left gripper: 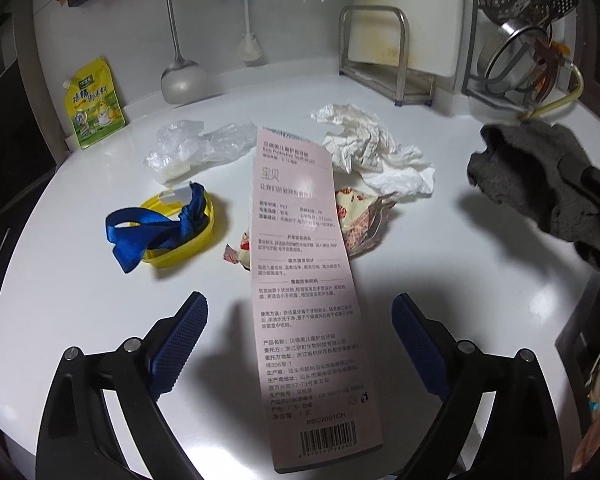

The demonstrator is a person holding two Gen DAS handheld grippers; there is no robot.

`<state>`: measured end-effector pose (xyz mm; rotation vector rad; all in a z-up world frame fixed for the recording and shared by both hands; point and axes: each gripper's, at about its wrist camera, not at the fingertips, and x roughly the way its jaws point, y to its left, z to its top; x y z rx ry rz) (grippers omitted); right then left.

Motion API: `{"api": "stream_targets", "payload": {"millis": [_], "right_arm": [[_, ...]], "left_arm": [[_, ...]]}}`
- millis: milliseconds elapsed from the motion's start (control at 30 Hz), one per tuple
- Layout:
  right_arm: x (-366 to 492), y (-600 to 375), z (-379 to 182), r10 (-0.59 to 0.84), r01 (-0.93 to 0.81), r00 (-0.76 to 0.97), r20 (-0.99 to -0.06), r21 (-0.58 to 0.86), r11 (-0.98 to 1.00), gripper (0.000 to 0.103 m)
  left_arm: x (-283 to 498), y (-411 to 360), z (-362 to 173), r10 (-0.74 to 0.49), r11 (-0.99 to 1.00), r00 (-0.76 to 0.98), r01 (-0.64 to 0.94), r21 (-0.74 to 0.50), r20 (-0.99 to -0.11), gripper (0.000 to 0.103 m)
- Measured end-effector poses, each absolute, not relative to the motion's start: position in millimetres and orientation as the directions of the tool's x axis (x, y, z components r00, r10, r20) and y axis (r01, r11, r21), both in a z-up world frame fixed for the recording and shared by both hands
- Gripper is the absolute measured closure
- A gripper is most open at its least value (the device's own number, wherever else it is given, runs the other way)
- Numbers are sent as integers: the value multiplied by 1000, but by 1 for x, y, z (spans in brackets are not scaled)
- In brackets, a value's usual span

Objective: Collect trash
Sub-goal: 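Lift the pink paper with the left tool while the right tool holds the cloth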

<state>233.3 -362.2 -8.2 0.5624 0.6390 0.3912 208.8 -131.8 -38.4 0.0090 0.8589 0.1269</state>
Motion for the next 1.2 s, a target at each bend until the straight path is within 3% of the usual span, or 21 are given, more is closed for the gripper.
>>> {"api": "stream_targets", "payload": {"millis": [200,267,333,367,1200], "right_arm": [[233,-363,-9,511,-171,738,-441,611,773,83],[233,-363,-9,511,-171,737,-442,610,774,83],[233,-363,-8,510,-171,738,-442,608,775,83],[233,-363,-8,510,-171,738,-442,609,775,83],[226,-355,-6,465,-172,748,-475,537,826,83]], "left_arm": [[213,-135,-49,110,993,630,-102,59,-768,14],[213,-134,-48,95,994,639,-99,41,-763,25],[214,-134,-46,73,996,643,-90,20,-762,51],[215,-134,-45,66,996,644,-84,16,-762,53],[175,-102,12,-1,999,750,-22,-26,-661,54]]}}
